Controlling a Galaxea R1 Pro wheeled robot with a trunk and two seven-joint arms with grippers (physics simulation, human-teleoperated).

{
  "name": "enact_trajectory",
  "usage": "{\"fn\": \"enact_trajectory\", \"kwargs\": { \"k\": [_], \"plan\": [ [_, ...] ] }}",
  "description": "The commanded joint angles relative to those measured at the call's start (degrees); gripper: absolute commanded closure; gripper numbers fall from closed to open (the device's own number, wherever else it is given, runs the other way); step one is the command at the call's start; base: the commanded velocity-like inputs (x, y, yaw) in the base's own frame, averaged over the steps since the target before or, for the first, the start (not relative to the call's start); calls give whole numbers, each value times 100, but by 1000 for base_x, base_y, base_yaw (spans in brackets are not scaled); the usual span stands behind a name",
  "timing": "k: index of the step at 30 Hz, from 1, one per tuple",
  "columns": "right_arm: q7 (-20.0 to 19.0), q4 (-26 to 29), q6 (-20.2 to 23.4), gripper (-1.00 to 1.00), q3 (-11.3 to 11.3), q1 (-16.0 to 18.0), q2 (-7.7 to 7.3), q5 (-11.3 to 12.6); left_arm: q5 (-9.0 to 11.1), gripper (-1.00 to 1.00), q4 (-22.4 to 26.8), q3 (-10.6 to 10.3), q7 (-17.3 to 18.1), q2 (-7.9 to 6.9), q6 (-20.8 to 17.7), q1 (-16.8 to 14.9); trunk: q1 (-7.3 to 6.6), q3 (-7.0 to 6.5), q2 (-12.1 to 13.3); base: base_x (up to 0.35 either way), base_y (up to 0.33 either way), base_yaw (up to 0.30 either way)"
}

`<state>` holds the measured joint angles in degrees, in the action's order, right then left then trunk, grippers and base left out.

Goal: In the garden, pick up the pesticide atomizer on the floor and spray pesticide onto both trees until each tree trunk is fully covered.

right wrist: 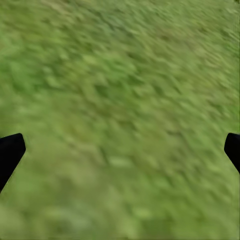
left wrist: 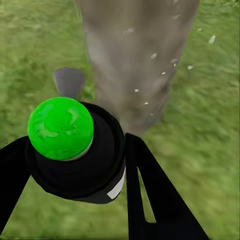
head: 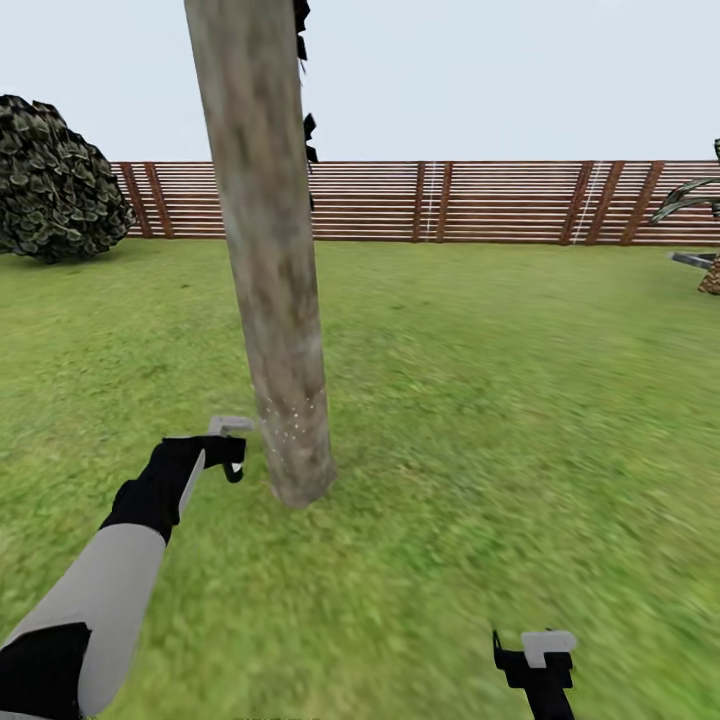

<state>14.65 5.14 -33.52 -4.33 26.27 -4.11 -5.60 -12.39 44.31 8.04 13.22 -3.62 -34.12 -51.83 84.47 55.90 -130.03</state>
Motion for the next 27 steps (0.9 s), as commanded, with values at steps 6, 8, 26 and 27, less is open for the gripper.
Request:
{"fn": "enact_trajectory", "kwargs": {
  "k": [6,8,26,27],
  "plan": [
    [59,-4,4,-100,-41,4,-2,-46,-15,100,16,-21,75,50,-19,49,-1,5,-2,72,-48,97],
    [62,-4,4,-100,-41,3,-2,-46,-16,100,16,-27,76,61,-22,50,-1,5,-2,214,-164,5],
    [64,-4,4,-100,-45,6,-2,-46,-26,100,17,-22,67,103,-16,59,-1,5,-2,88,-247,0],
    [64,-4,4,-100,-43,4,-2,-46,-25,100,17,-22,64,104,-16,59,-1,5,-2,0,-275,0]
  ]
}}
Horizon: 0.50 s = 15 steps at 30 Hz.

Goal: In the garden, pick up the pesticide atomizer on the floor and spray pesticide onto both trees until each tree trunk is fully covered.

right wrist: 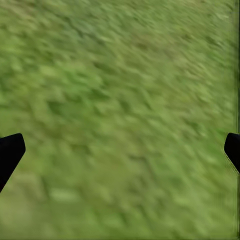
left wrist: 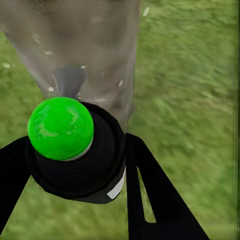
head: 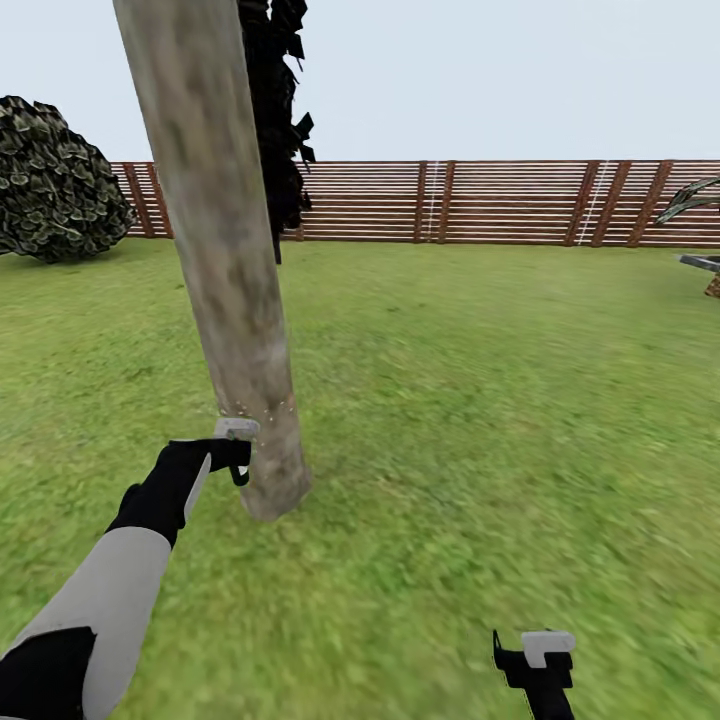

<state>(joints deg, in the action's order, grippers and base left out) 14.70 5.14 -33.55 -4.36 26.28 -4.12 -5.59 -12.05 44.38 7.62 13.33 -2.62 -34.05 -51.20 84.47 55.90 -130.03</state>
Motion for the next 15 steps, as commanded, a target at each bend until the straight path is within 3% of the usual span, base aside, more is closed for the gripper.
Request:
{"fn": "enact_trajectory", "kwargs": {
  "k": [1,10,15],
  "plan": [
    [60,-4,7,-100,-41,4,-1,-47,-58,100,9,20,50,5,-23,-4,-1,5,-2,0,-275,0],
    [60,-4,7,-100,-39,5,1,-47,-78,100,2,30,18,-10,-23,0,-1,5,-2,0,-275,1],
    [60,-4,7,-100,-41,3,3,-47,-79,100,0,35,16,-11,-23,5,-1,5,-2,0,-276,155]
  ]
}}
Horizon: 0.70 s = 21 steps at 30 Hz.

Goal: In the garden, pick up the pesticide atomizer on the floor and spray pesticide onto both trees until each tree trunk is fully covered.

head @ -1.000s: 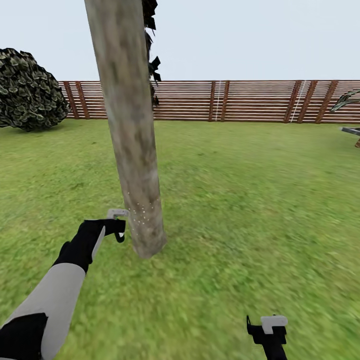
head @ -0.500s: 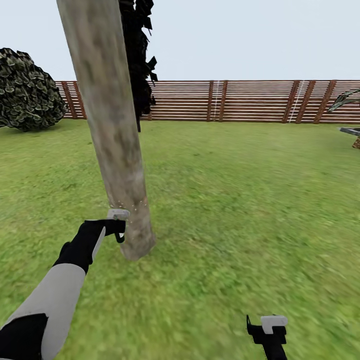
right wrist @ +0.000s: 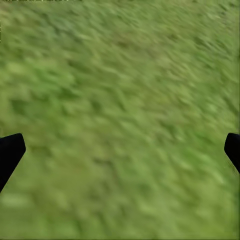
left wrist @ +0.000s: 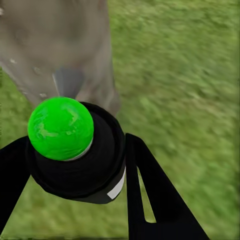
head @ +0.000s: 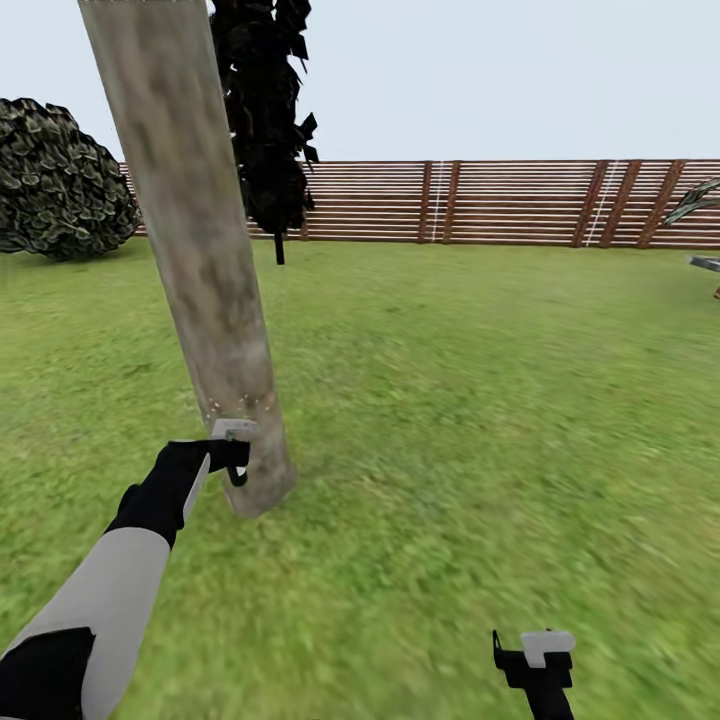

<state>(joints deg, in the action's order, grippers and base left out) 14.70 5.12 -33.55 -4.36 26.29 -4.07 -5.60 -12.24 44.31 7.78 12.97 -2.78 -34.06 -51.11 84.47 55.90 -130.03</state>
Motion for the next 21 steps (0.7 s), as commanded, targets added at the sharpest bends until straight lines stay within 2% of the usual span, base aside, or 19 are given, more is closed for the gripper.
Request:
{"fn": "enact_trajectory", "kwargs": {
  "k": [1,17,21],
  "plan": [
    [60,-3,7,-100,-39,5,0,-46,-60,100,7,16,50,5,-21,-5,-1,5,-2,0,-276,260],
    [60,-3,7,-100,-44,1,3,-46,-76,100,-3,30,23,-17,-2,19,-1,5,-2,0,-276,275],
    [60,-3,7,-100,-45,1,3,-46,-74,100,-50,30,-49,-21,5,30,-1,5,-2,0,-276,108]
  ]
}}
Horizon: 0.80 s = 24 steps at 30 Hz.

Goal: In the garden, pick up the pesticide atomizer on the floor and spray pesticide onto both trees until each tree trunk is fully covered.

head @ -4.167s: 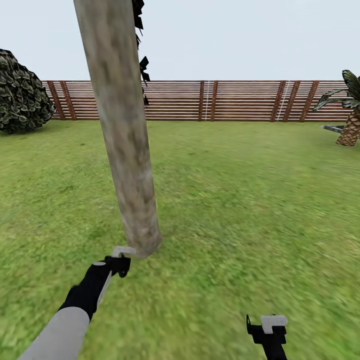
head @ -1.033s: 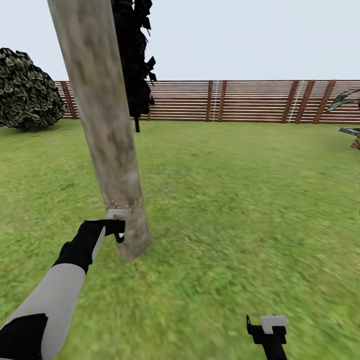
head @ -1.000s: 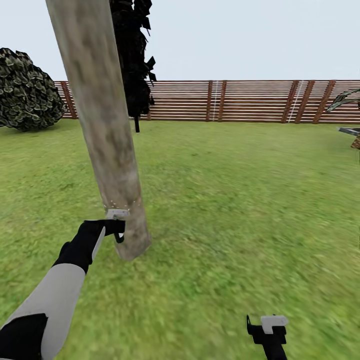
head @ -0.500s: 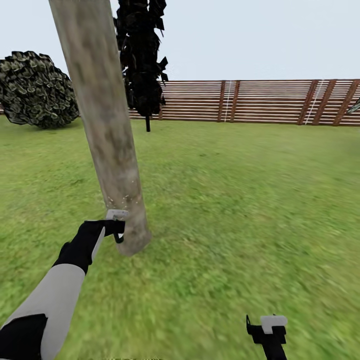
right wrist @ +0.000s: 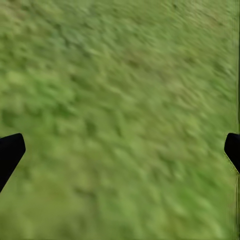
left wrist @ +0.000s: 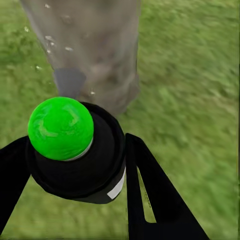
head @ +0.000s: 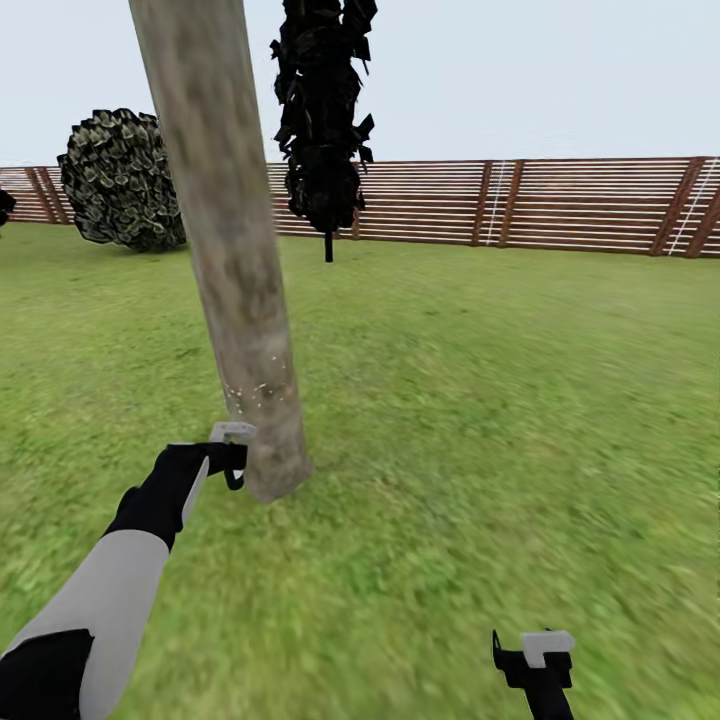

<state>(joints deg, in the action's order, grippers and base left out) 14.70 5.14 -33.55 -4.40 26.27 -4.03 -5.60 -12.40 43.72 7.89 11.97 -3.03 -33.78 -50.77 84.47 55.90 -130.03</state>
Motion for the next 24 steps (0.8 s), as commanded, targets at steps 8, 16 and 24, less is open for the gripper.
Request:
{"fn": "enact_trajectory", "kwargs": {
  "k": [8,16,24],
  "plan": [
    [60,-4,3,-100,-35,3,-8,-47,-58,100,5,12,29,11,-23,-3,-1,5,-2,0,-276,4],
    [60,-4,5,-100,-35,7,-10,-47,-55,100,-10,43,25,-44,-23,-3,-1,5,-2,0,-276,0],
    [60,-1,4,-100,-35,4,-5,-47,-35,100,-31,52,-352,-235,-15,113,-1,5,-2,0,-276,41]
  ]
}}
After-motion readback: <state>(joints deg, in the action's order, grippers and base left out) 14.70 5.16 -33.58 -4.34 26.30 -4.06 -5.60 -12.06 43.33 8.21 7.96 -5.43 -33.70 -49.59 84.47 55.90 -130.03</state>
